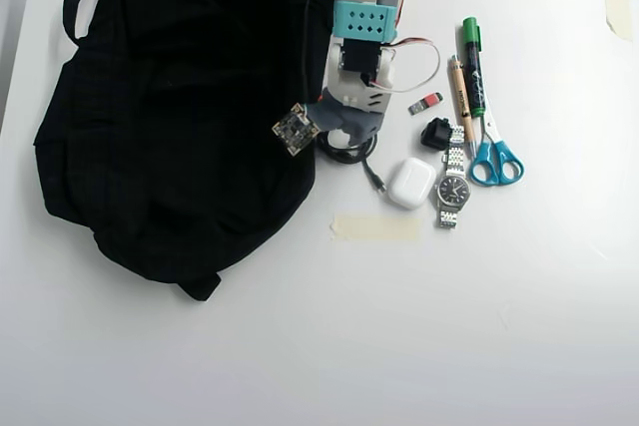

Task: Put the usbc cable into the black bag

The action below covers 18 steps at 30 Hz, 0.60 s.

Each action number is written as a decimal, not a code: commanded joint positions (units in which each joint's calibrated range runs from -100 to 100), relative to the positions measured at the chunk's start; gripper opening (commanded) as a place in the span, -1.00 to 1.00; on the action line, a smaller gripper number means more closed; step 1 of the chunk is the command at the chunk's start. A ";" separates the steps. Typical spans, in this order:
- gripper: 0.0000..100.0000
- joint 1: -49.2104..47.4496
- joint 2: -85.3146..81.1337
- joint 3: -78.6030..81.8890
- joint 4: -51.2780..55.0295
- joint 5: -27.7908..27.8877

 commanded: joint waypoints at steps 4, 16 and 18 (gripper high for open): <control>-0.43 -0.89 3.94 -1.18 -4.70 -0.67; -0.96 -0.81 3.36 -3.69 -1.85 -0.67; -0.96 -0.74 3.03 -5.13 -1.34 -0.62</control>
